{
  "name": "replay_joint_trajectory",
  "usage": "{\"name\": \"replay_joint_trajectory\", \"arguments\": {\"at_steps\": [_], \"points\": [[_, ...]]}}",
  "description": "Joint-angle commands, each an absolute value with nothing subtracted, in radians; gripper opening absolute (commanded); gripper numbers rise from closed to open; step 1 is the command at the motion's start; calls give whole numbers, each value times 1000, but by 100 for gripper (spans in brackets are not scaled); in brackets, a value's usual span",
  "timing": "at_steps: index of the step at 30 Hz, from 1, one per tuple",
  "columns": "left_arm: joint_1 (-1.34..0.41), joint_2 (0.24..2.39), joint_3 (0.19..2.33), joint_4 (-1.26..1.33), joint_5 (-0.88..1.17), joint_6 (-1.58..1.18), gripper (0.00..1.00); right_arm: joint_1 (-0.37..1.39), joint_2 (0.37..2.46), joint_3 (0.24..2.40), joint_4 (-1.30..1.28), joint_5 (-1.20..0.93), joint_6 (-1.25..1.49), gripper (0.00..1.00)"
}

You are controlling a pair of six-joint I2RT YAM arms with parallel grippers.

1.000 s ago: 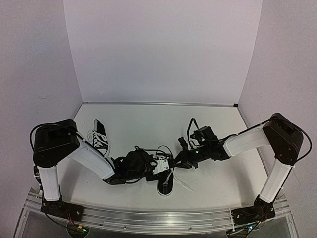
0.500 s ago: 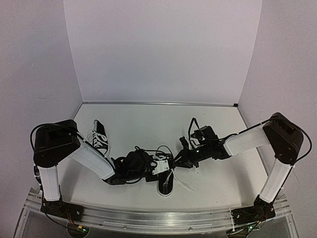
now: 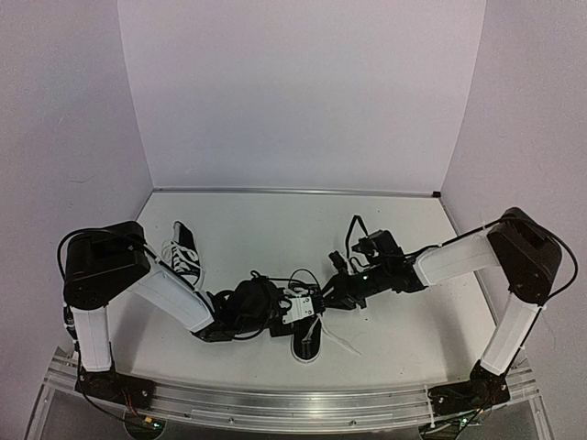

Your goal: Tie the shoes

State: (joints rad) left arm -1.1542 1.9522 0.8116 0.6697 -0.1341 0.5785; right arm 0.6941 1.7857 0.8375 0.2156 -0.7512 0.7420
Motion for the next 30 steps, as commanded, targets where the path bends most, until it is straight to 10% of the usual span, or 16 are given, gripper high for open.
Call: {"name": "replay_joint_trajectory", "arguments": {"at_steps": [1, 15, 30], "points": [[-1160, 1965, 846, 669, -127, 575, 0, 700, 1818, 882, 205, -776, 706, 20], [-1160, 1952, 840, 677, -114, 570, 0, 714, 1813, 918, 126, -719, 652, 0], [-1161, 1943, 848, 687, -112, 575, 0, 713, 1701, 888, 133, -674, 651, 0]]}}
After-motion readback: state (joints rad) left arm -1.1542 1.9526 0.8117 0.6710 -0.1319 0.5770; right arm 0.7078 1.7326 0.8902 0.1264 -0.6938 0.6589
